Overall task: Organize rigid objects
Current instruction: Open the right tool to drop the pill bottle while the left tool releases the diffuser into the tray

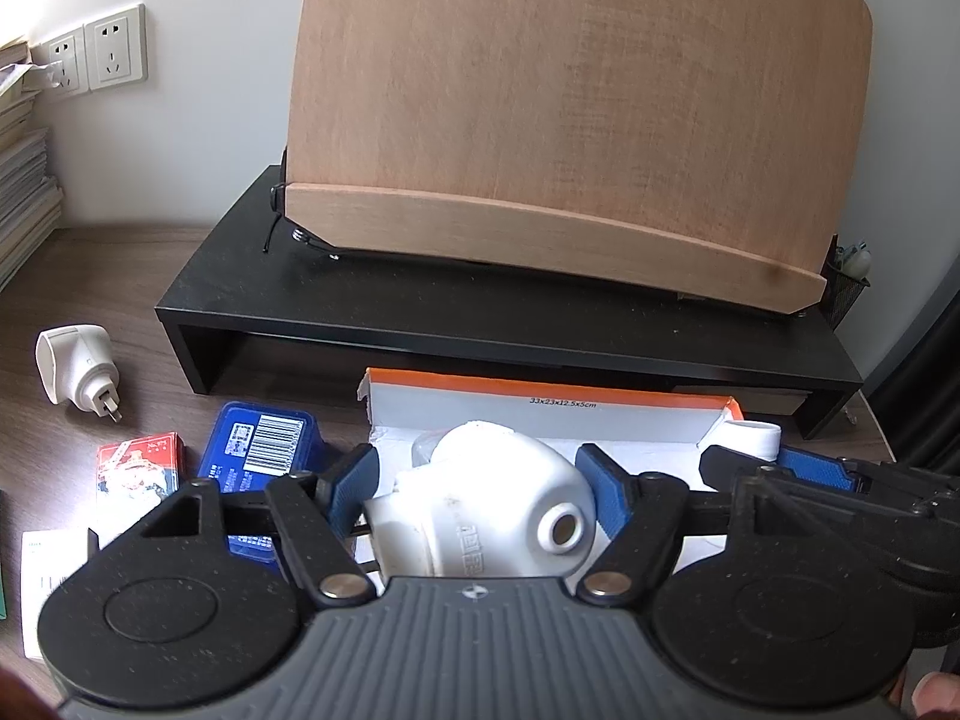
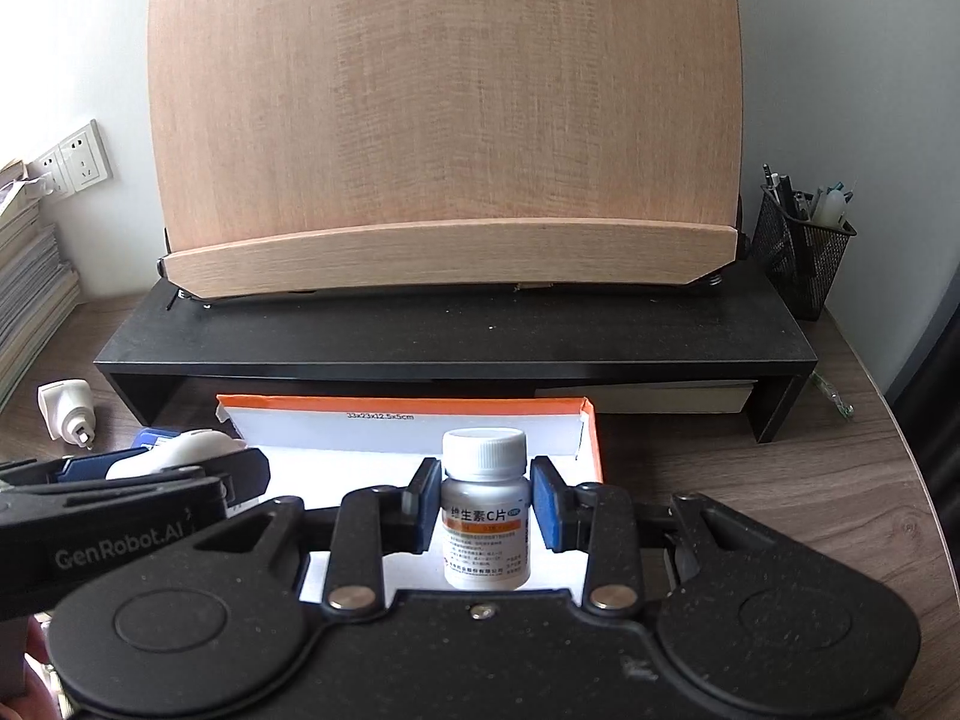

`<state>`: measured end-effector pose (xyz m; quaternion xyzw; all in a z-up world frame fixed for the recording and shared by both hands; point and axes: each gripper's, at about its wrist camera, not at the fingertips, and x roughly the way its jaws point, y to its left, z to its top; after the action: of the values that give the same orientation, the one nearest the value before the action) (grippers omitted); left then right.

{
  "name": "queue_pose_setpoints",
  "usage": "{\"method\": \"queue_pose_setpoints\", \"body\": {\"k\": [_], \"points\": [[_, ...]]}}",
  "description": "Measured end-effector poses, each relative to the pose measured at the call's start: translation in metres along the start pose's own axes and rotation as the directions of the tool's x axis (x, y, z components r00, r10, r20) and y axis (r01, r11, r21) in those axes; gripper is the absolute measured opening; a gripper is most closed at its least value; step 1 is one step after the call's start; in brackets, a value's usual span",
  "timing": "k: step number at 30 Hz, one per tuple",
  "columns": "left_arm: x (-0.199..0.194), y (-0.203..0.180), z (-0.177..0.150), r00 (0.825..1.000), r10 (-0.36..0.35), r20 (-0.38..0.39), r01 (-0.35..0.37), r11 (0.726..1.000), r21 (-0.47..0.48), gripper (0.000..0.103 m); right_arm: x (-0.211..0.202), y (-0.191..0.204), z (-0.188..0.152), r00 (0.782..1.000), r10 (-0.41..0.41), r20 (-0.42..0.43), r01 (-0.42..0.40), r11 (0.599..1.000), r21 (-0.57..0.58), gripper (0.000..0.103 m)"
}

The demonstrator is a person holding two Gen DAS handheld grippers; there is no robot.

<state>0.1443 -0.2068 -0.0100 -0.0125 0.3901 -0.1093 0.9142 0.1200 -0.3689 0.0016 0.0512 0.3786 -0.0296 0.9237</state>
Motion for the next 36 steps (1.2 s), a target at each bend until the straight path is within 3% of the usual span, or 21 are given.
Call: {"method": "queue_pose_setpoints", "body": {"k": [15,18,29,32,36], "points": [[0.015,0.001,-0.005,1.000,-0.024,0.004,0.024,1.000,-0.005,0.074,0.021,-0.014,0.002,1.000,-0.002,-0.006,0.002,1.000,-0.004,0.041],[0.019,-0.001,-0.005,1.000,-0.029,0.005,0.029,1.000,-0.001,0.074,0.021,-0.018,0.004,1.000,-0.004,0.009,0.004,1.000,0.000,0.045],[0.028,-0.024,-0.004,0.992,-0.121,0.027,0.120,0.992,0.032,0.074,-0.021,-0.038,0.000,0.995,-0.019,0.094,0.016,0.999,0.031,0.052],[0.021,-0.030,-0.004,0.990,-0.136,0.037,0.135,0.990,0.043,0.083,-0.031,-0.040,-0.005,0.994,-0.021,0.103,0.018,0.999,0.034,0.054],[0.009,-0.029,-0.005,0.992,-0.118,0.033,0.116,0.992,0.050,0.084,-0.045,-0.039,-0.010,0.993,-0.022,0.117,0.017,0.999,0.041,0.057]]}}
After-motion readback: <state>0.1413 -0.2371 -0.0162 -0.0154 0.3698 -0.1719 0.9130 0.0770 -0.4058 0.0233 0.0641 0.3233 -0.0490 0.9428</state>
